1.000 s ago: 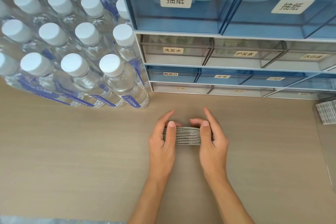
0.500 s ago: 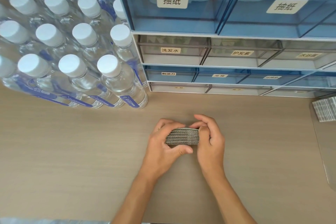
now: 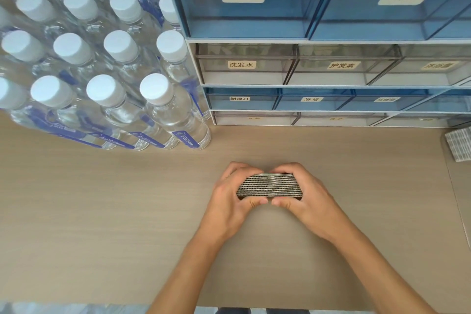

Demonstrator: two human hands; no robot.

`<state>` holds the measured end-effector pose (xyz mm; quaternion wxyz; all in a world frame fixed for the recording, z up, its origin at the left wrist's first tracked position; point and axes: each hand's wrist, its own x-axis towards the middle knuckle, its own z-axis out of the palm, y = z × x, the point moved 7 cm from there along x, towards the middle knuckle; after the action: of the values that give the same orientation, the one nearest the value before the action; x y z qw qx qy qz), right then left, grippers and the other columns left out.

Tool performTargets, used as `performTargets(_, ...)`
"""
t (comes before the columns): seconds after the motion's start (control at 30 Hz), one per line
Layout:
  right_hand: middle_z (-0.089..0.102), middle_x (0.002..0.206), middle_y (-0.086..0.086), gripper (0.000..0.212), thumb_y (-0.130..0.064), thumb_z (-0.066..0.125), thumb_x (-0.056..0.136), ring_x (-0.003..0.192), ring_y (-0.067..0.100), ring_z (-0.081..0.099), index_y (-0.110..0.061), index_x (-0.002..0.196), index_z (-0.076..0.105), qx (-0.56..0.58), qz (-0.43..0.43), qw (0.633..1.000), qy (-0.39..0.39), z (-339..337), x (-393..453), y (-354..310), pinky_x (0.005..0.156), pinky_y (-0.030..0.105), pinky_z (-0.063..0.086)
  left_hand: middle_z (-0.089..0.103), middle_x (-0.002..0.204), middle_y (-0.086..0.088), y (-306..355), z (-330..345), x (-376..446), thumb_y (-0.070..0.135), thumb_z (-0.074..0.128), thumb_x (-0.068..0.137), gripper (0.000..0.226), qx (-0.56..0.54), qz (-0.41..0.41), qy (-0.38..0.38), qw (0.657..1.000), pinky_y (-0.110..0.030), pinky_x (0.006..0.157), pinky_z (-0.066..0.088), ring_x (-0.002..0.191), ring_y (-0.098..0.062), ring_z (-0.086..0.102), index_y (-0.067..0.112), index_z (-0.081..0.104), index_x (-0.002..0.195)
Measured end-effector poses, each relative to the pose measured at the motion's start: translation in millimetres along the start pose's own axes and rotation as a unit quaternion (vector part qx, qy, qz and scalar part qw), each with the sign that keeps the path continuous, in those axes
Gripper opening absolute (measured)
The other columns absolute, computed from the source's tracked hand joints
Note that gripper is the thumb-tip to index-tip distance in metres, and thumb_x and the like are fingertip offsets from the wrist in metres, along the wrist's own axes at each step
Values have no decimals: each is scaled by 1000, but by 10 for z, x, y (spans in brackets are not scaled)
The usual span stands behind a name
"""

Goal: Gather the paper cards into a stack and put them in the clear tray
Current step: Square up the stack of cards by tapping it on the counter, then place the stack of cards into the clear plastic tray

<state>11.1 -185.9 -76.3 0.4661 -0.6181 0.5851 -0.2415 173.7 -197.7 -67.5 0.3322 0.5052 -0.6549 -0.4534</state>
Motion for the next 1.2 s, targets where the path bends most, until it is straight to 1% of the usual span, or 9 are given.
performTargets(0.27,64,108,-21,43,-26,77,76,99,0,62,-48,106,55,6,-23,999,21,-23,-25,-34,83,8,43,64,107,0,-52,-76,-47,12,76,81,36,18,-9,-18,1000,-14,87,43,100,-8,61,10,64,115)
performTargets(0.43,58,106,-12,41,-28,73,79,101,1,48,-16,115,60,-89,-60,994,17,-24,12,-42,91,3,29,60,108,-5,-74,-23,-22,11,71,84,35,63,-5,-42,997,-26,89,45,101,-23,58,4,61,117)
performTargets(0.63,57,105,-8,40,-26,73,79,95,-3,45,-11,114,60,-100,-59,993,4,-19,27,-74,90,2,29,61,107,-8,-66,-31,-14,8,71,82,35,82,4,-41,996,-31,90,45,99,-27,58,2,62,116)
performTargets(0.7,59,101,-10,38,-26,74,78,91,-5,50,-19,112,59,-65,-31,997,5,-32,10,-68,84,7,35,63,107,-7,-49,-36,-24,9,71,83,35,54,-15,-37,998,-32,90,47,100,-26,60,3,62,116)
performTargets(0.77,65,94,-15,39,-26,77,74,88,-5,59,-37,104,56,-3,22,1000,19,-76,-9,-60,76,9,42,68,106,3,-50,-71,-42,7,74,79,40,-5,-63,-28,998,-25,87,49,101,-15,64,17,62,116)
performTargets(0.83,69,93,-19,43,-23,81,66,82,-4,63,-40,98,57,77,69,994,44,-132,-26,-78,71,9,47,72,99,17,-46,-130,-65,5,77,71,50,-76,-125,-8,989,-13,80,50,92,1,66,31,59,110)
performTargets(0.87,70,92,-18,44,-21,82,64,80,-3,65,-37,98,58,123,80,988,58,-158,-41,-104,70,10,49,74,98,18,-36,-165,-82,6,79,68,53,-117,-153,10,981,-13,79,51,89,1,68,31,59,109)
performTargets(1.03,78,103,3,40,-17,83,69,96,19,75,-20,106,67,314,108,937,107,-150,-169,-373,75,26,58,78,111,-12,149,-284,-168,13,88,62,65,-326,-220,93,915,-31,82,60,105,-29,74,7,62,121)
performTargets(1.2,79,101,6,32,-22,80,76,97,27,74,-13,104,70,368,139,904,169,-148,-331,-709,80,35,58,76,113,-19,457,-307,-354,21,85,68,51,-376,-246,125,884,-47,97,53,109,-38,71,5,71,114)
